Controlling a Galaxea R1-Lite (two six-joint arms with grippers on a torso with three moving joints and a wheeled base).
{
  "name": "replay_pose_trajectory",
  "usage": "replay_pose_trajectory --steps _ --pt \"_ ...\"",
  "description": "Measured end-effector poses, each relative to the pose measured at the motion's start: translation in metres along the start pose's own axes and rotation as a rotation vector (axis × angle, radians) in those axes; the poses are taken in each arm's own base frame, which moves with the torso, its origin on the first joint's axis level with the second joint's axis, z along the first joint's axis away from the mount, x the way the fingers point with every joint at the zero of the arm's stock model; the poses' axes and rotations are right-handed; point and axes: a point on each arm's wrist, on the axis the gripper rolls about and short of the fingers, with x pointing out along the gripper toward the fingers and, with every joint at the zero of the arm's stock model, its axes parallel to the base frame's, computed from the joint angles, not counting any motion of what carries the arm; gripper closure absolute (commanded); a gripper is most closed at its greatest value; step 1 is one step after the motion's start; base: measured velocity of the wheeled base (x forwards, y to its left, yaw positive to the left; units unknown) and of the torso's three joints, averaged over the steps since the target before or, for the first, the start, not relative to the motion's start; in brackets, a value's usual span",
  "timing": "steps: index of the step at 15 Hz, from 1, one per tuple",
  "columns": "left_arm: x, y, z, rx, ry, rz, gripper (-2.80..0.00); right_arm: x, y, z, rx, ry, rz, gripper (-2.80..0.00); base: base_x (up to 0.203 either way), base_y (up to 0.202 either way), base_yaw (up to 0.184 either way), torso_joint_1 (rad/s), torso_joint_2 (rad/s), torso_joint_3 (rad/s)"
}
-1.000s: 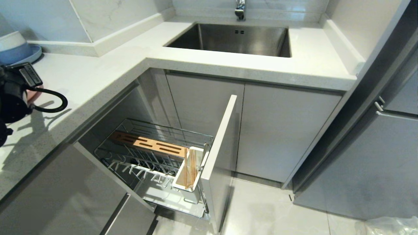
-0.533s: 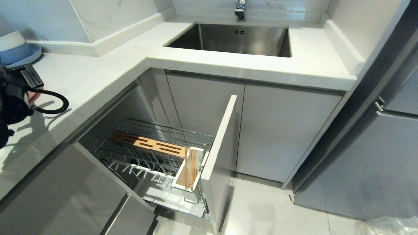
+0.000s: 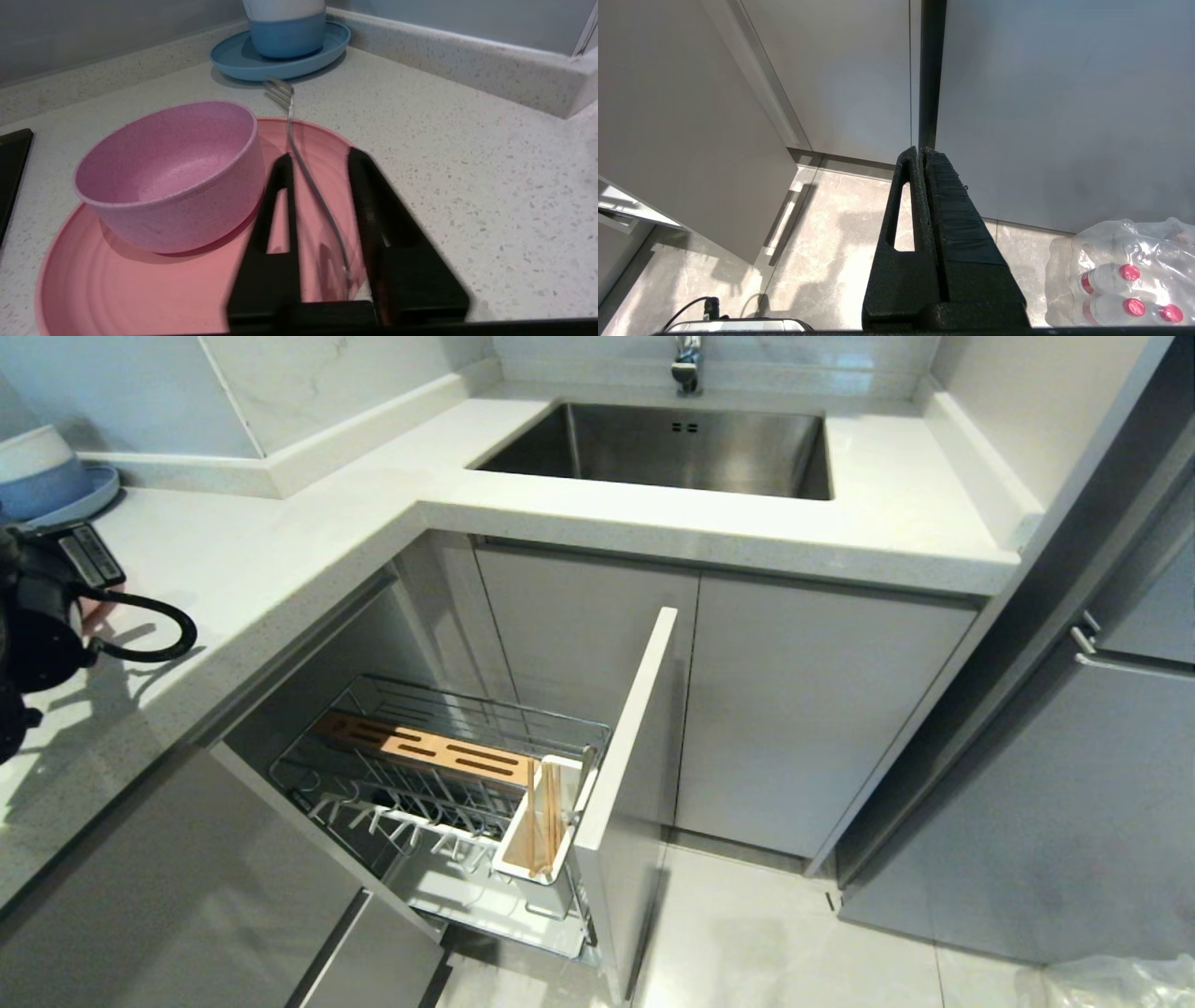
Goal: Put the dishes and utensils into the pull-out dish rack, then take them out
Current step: Take the chopsticks out of the cupboard
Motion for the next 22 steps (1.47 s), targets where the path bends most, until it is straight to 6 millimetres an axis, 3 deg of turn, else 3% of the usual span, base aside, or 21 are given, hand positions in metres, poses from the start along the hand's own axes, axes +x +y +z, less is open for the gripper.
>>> replay_pose_trajectory --steps 9,10,15,22 --pt "-0.011 0.001 0.018 -0.030 -0.046 -0.020 -2.80 0.000 0.000 0.000 0.000 0.000 0.000 0.00 0.000 0.000 0.000 0.000 0.00 0.000" --pt "-0.017 -0.002 0.024 -0.035 -0.058 -0.044 0.00 0.000 0.000 0.000 0.000 0.000 0.000 0.00 0.000 0.000 0.000 0.000 0.00 0.000" --pt "-0.056 -0.015 0.062 -0.027 -0.164 -0.263 0.00 0.000 0.000 0.000 0.000 0.000 0.000 0.00 0.000 0.000 0.000 0.000 0.00 0.000" --pt "-0.109 -0.024 0.078 -0.152 -0.153 -0.433 0.00 0.000 0.000 0.000 0.000 0.000 0.000 0.00 0.000 0.000 0.000 0.000 0.00 0.000"
